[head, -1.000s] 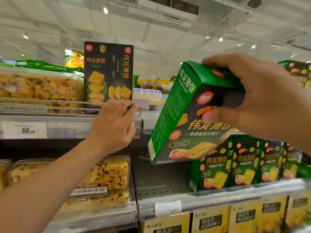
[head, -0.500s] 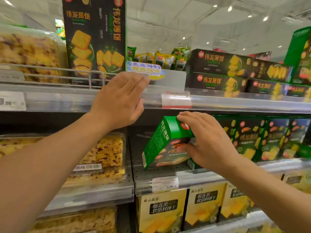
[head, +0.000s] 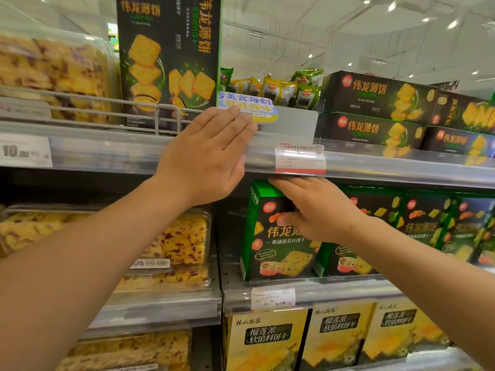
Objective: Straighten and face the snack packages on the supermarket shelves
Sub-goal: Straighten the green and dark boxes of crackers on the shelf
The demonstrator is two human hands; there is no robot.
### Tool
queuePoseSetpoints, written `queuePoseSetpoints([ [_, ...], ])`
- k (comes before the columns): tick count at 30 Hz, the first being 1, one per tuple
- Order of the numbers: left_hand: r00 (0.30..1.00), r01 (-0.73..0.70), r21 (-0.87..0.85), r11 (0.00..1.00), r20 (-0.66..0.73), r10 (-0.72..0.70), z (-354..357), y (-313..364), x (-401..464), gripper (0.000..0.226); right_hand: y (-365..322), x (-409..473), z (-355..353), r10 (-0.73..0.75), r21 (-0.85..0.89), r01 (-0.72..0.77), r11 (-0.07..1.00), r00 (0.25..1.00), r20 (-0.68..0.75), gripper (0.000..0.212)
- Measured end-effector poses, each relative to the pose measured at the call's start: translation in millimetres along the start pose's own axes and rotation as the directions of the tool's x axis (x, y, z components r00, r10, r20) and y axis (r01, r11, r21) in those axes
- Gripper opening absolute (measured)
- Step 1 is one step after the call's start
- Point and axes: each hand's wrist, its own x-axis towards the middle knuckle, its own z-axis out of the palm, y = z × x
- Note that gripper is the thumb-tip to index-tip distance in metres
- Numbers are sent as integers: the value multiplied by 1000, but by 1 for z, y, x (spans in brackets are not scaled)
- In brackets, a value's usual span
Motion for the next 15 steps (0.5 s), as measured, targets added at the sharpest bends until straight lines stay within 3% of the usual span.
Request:
queuePoseSetpoints([
  [15,1000,1,2,1000,16,-1,0,-1,2,52,22,11,8,82,113,-100,989,985,153,84],
])
